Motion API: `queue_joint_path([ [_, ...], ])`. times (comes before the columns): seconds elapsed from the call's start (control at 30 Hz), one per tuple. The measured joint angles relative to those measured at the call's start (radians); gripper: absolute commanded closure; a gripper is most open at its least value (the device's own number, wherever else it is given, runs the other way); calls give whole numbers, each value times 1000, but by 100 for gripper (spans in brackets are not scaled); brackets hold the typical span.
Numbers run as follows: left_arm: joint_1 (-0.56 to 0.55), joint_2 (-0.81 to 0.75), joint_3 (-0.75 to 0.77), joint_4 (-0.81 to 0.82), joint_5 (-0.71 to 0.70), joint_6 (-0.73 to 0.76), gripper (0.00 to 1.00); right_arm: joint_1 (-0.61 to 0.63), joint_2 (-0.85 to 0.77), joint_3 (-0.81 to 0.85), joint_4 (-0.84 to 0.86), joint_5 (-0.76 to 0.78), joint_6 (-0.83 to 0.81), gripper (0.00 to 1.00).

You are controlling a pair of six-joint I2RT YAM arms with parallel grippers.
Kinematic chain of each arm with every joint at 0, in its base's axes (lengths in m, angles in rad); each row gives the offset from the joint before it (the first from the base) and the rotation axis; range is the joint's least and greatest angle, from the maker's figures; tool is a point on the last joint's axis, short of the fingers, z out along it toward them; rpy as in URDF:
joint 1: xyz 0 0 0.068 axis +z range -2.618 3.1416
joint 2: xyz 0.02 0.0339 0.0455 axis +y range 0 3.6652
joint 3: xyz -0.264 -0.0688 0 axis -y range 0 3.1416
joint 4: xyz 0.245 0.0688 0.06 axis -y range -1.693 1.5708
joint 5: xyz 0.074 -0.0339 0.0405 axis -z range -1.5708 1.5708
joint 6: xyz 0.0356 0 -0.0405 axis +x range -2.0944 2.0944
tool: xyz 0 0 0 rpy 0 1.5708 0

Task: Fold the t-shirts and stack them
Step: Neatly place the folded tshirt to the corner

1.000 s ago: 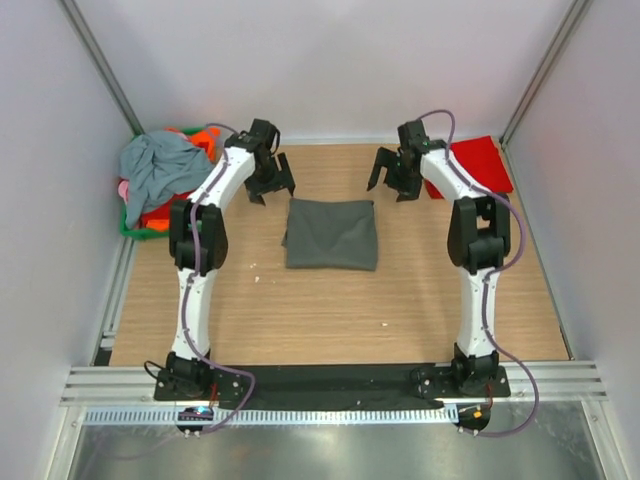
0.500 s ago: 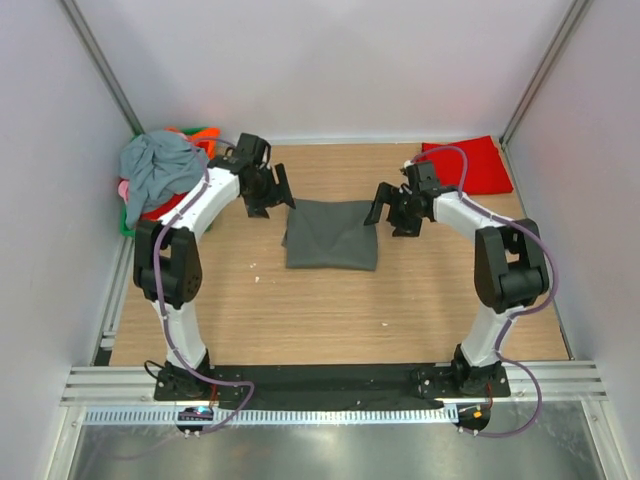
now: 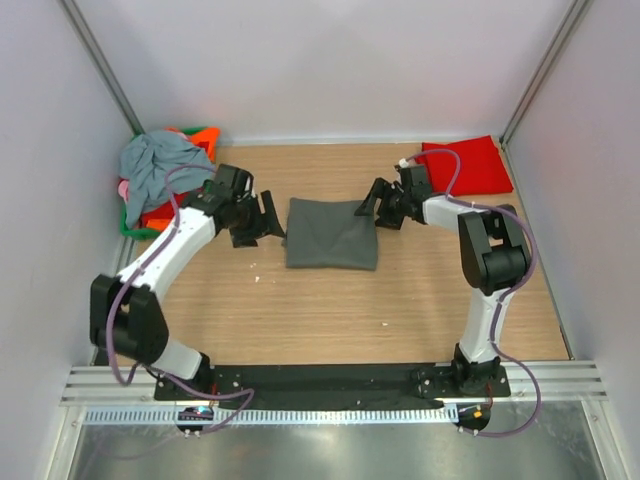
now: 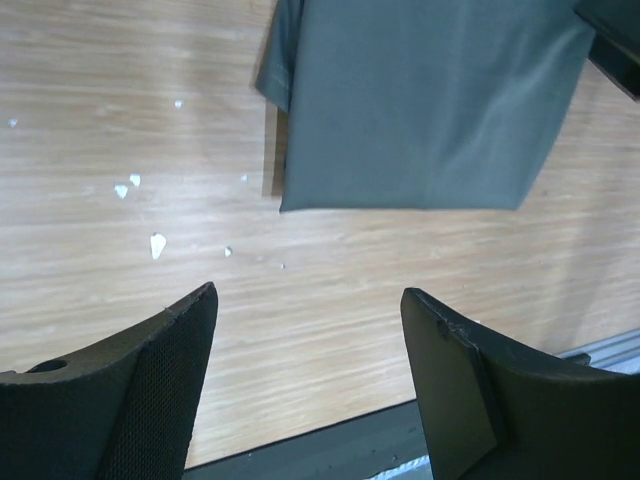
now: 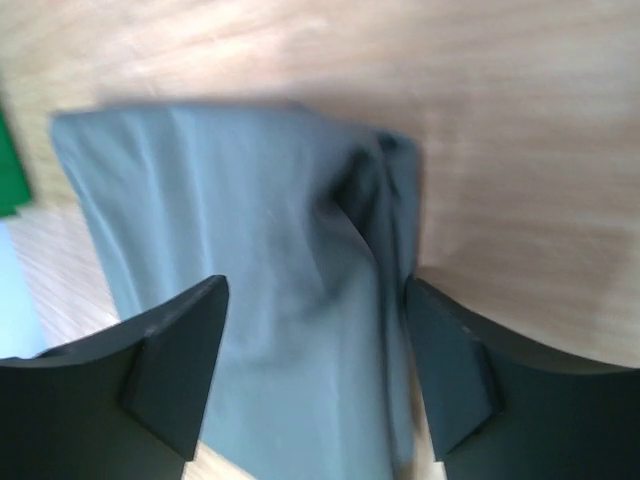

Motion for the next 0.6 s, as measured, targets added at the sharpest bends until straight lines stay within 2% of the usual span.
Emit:
queue_joint_path([
  [0.03, 0, -38, -18, 0, -2, -1, 25, 5, 8, -2, 29, 0, 17, 29],
  [0.07, -2, -87, -44, -1, -6, -2, 24, 11, 20, -8, 73, 0, 42, 40],
  [0.13, -3, -145, -75, -5, -14, -2, 24, 20, 34, -29, 142, 4, 84, 54],
  [0.17, -4, -174, -94, -6, -23, -1, 24, 24, 41, -48, 189, -5, 110, 67],
  [0.23, -4, -225, -132, -21, -40, 0, 24, 29, 56, -88, 270, -13, 154, 82],
  [0.27, -4, -249, -150, -32, -49, 1, 24, 31, 63, -108, 306, -23, 176, 93],
  [0.3, -4, -272, -169, -40, -61, 2, 24, 32, 69, -123, 342, -31, 197, 98],
  [0.47, -4, -383, -241, -96, -113, 7, 24, 32, 75, -147, 400, -52, 249, 99],
  [0.6, -4, -480, -282, -142, -167, 9, 24, 28, 74, -108, 323, -49, 241, 99],
])
